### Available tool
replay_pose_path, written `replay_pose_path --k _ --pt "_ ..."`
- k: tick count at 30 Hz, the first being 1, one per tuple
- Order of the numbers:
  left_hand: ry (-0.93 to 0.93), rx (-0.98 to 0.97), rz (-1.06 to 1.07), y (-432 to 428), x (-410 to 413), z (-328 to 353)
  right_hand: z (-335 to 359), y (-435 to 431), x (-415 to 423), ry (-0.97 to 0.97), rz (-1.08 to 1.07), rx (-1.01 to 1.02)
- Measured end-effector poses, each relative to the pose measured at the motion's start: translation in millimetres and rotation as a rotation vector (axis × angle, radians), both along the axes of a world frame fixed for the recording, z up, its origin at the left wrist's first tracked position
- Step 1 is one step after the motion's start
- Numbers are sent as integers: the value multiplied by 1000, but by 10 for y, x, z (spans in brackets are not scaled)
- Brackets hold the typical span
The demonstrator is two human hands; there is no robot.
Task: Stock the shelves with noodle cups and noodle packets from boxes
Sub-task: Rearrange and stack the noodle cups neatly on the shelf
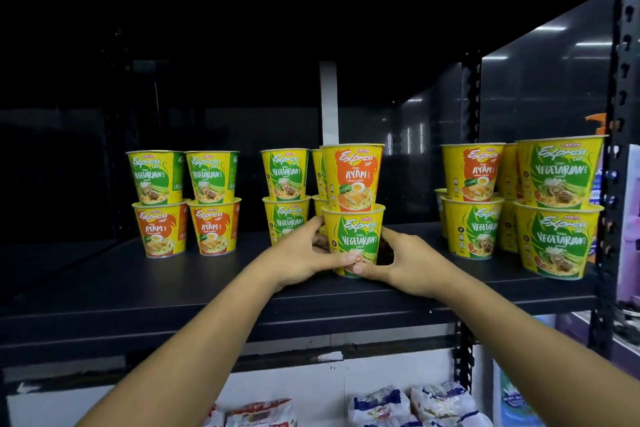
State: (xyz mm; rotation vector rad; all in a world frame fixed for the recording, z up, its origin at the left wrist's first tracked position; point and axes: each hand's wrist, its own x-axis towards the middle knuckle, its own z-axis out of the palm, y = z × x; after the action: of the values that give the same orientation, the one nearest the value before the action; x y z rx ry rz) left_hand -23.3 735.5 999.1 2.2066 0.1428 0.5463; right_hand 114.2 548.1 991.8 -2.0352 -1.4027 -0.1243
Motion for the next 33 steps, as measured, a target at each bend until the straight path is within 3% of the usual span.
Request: replay_pose_path --k 5,10,17,21,27,33 --pt "6 29 23 24 20 -5 65 -149 125 -112 -18 -286" --pt "47 113 53 -40 98 39 126 -390 299 -78 -158 -468" --pt "16 89 110 -264 420 106 -123 -575 402 -233 -222 -295" --pt "22 50 128 -321 753 116 -149 -665 428 -341 -242 -324" --pt "90 11 128 -402 1224 203 -197 -766 480 -253 -242 -290" --pt "104 -11 243 -510 1648 271 -295 -755 472 -329 -280 -221"
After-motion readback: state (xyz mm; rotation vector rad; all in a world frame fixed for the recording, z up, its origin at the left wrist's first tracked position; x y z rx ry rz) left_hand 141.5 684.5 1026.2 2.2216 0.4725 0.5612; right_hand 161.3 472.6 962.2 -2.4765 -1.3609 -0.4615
